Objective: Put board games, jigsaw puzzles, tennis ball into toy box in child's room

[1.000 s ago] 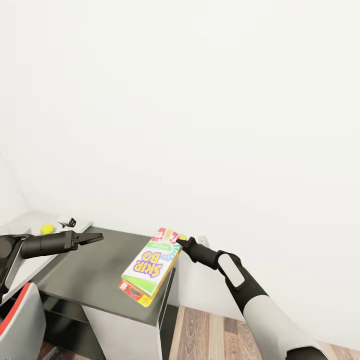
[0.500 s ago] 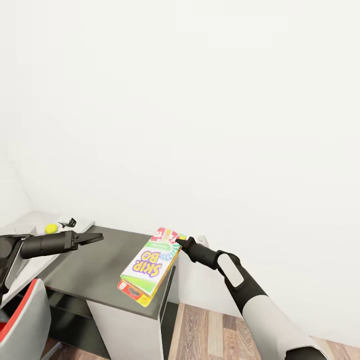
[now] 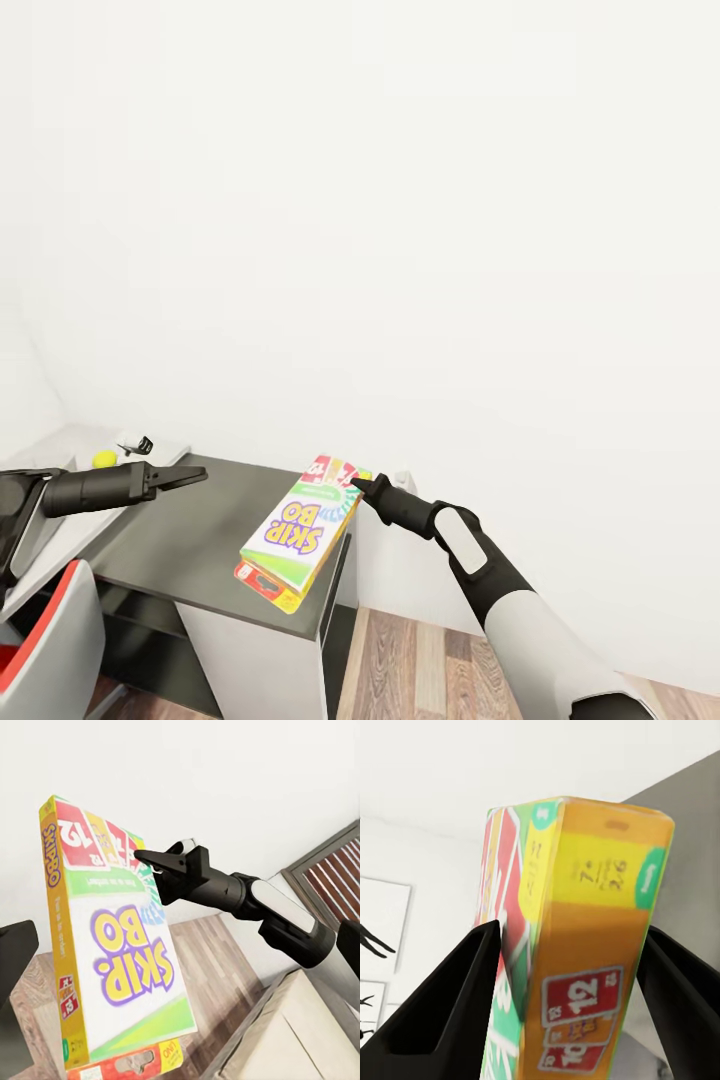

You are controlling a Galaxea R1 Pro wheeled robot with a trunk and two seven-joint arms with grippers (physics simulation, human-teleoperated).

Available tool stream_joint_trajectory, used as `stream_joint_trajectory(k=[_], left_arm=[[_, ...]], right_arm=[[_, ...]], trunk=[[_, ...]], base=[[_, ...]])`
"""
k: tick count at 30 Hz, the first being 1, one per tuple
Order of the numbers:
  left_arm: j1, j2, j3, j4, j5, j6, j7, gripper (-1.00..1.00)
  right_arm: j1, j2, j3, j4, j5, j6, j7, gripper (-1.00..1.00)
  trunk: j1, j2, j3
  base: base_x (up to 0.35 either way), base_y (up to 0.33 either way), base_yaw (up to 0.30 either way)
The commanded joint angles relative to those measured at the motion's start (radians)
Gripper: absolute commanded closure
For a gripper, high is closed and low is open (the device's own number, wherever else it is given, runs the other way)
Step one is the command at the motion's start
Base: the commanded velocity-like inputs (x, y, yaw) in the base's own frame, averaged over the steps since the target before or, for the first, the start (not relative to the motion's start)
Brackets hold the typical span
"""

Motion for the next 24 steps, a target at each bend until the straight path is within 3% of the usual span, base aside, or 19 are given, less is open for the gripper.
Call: stream_joint_trajectory(k=[1, 24], left_arm=[[-0.001, 0.0, 0.0, 0.0, -0.001, 0.011, -0.004, -1.0], [-0.001, 0.0, 0.0, 0.0, -0.002, 0.011, -0.004, -1.0]], right_arm=[[-0.001, 0.0, 0.0, 0.0, -0.002, 0.003, 0.001, 1.0], [-0.001, 0.0, -0.001, 0.003, -0.002, 0.003, 0.001, 1.0]], trunk=[[-0.004, 0.006, 0.002], [-0.092, 0.167, 0.074]], base=[[0.0, 0.0, 0.0], [-0.056, 0.0, 0.0]])
